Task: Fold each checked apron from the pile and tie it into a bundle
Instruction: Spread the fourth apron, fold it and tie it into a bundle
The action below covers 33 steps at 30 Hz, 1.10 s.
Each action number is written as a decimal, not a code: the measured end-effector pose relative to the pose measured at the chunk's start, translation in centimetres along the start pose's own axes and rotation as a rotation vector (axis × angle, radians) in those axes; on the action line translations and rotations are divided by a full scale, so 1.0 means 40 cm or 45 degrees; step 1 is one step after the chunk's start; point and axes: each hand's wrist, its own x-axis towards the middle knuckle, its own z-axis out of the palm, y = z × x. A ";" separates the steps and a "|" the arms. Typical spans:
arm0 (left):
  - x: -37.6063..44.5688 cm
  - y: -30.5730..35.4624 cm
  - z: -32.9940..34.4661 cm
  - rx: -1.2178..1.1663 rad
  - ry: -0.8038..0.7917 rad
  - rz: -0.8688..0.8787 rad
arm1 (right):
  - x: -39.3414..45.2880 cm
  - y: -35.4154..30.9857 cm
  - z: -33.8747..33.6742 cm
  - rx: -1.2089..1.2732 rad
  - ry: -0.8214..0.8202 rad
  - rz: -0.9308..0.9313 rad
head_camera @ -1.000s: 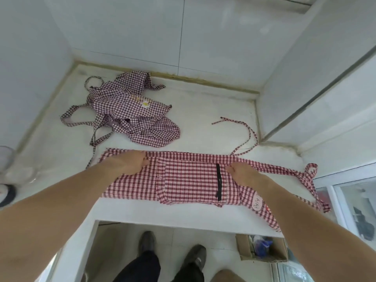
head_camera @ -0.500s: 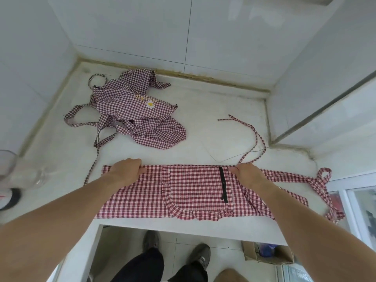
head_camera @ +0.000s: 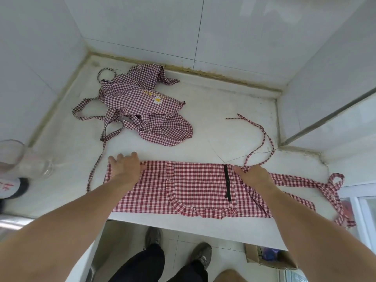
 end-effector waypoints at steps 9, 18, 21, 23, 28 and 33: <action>-0.204 0.193 0.034 -0.374 0.350 0.461 | -0.021 -0.013 0.012 0.207 -0.200 0.087; -0.294 0.291 0.141 -0.144 -0.175 0.618 | -0.096 -0.046 0.097 0.230 -0.243 0.004; -0.285 0.273 0.133 -0.115 -0.234 0.621 | -0.114 -0.037 0.100 0.179 -0.233 -0.112; -0.283 0.261 0.123 -0.095 -0.246 0.606 | -0.131 -0.021 0.094 0.125 -0.253 -0.247; -0.291 0.301 0.050 -0.029 -0.353 0.471 | -0.149 0.090 0.061 0.120 -0.298 -0.315; -0.340 0.410 0.003 -0.128 -0.197 0.427 | -0.159 0.189 0.011 0.061 -0.280 -0.315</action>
